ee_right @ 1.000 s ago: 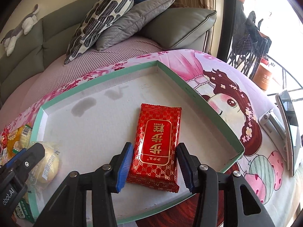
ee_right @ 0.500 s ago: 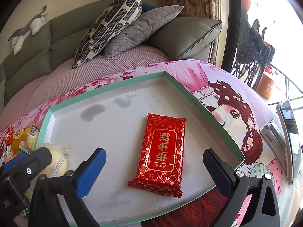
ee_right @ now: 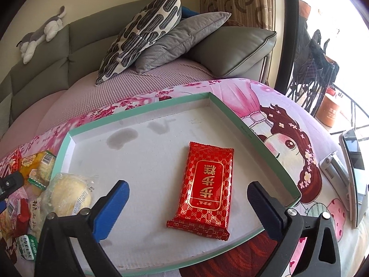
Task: Organize snacks
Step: 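Withdraw both tools from the tray back toward the snack pile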
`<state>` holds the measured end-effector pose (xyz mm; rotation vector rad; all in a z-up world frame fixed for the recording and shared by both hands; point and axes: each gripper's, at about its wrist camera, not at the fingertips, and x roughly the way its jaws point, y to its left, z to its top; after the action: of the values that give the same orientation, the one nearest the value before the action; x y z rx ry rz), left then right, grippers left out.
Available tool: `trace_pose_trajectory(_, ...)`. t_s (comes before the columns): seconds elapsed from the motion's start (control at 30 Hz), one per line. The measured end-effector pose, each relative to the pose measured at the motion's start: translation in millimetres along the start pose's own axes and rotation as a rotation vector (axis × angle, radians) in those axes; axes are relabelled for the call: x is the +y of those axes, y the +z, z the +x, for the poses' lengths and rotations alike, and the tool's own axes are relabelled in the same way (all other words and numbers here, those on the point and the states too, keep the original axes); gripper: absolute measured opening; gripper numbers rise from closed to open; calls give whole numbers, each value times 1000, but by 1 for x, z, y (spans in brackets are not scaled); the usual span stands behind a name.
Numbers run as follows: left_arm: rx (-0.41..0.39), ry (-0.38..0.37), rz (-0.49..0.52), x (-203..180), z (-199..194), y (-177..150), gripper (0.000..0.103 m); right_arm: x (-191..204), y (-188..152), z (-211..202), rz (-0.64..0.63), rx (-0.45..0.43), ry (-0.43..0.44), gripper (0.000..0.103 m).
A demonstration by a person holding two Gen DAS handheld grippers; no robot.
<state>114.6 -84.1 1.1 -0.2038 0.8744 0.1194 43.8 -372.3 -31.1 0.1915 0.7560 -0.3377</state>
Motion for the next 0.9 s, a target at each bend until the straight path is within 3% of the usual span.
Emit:
trace_pose_trajectory(0.13, -8, 131, -20, 32, 1, 3, 101, 16, -1, -5, -35, -8, 35, 103)
trace_pose_trajectory(0.3, -5, 224, -16, 61, -2, 4, 101, 44, -5, -16, -87, -26, 89, 103)
trace_pose_trajectory(0.63, -35, 266, -143, 124, -21, 14, 101, 81, -13, -33, -164, -69, 157, 103)
trace_pose_trajectory(0.9, -47, 275, -229, 158, -31, 14, 101, 76, -10, -36, -125, -102, 116, 103)
